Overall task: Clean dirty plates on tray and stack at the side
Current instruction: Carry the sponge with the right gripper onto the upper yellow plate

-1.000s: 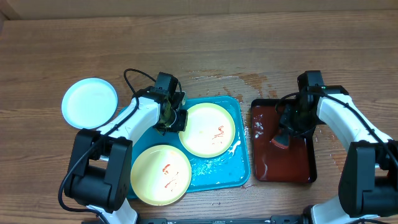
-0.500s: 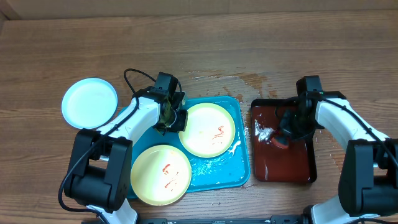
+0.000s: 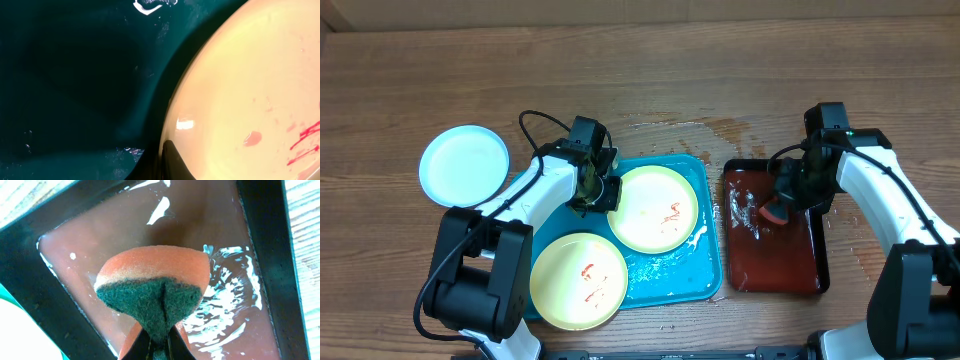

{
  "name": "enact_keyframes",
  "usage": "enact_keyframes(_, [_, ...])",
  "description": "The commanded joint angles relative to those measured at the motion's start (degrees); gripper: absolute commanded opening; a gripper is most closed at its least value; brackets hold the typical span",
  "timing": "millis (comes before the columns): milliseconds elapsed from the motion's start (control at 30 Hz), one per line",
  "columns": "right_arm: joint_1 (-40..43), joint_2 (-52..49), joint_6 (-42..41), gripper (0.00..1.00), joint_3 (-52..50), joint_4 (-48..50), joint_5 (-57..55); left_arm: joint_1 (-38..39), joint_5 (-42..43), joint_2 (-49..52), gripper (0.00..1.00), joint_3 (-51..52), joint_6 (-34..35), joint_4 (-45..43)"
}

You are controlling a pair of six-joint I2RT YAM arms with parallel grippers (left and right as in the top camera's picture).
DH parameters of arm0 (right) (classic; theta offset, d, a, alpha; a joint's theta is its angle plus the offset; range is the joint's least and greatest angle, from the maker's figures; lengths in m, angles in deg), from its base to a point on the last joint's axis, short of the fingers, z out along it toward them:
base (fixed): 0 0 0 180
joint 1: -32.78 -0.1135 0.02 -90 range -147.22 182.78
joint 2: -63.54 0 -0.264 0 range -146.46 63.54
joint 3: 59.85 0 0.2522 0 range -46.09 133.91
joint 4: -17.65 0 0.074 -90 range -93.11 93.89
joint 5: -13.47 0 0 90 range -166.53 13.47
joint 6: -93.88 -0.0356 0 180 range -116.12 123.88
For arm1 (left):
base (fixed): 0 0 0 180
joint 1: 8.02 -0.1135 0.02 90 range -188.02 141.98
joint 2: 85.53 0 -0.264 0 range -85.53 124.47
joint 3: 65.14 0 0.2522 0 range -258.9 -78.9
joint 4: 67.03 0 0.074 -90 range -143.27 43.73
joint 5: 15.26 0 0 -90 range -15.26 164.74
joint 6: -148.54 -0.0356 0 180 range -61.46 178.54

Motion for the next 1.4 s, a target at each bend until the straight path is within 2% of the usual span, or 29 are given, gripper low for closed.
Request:
enact_keyframes(0, [-0.24,0.59,0.57,0.04,-2.75,1.51,-0.31,0.07,-0.37,0.83,0.04,0.44,-1.27,0.33])
enact_keyframes(200, [-0.24,-0.17,0.33,0.04,-11.02,8.7,1.27,0.04,-0.46,0.83,0.04,0.44,-0.59,0.31])
enact_keyframes(333, [-0.24,-0.31,0.81,0.04,-12.33,10.01,1.27,0.07,-0.42,0.83,0.04,0.44,0.66,0.31])
enact_keyframes(633, [-0.59,5.55,2.91,0.04,-1.75,4.66,4.96,0.07,-0.39,0.83,0.04,0.42,0.68,0.83])
enact_keyframes(800, [-2.73,8.98,5.53,0.04,2.8,2.86,12.31,0.07,-0.39,0.83,0.04,0.42,0.72,0.79])
enact_keyframes(1033, [-12.28,9.18,4.42,0.04,2.54,4.09,17.14,0.07,0.26,0.83,0.04,0.44,3.04,0.35])
enact_keyframes(1167, [-21.16,8.48,-1.62,0.04,2.54,8.87,16.87,0.39,1.14,0.83,0.04,0.44,3.06,0.11])
enact_keyframes(1367, [-28.7,2.95,-11.54,0.04,1.49,16.31,13.64,1.38,1.16,0.83,0.04,0.44,3.06,0.15])
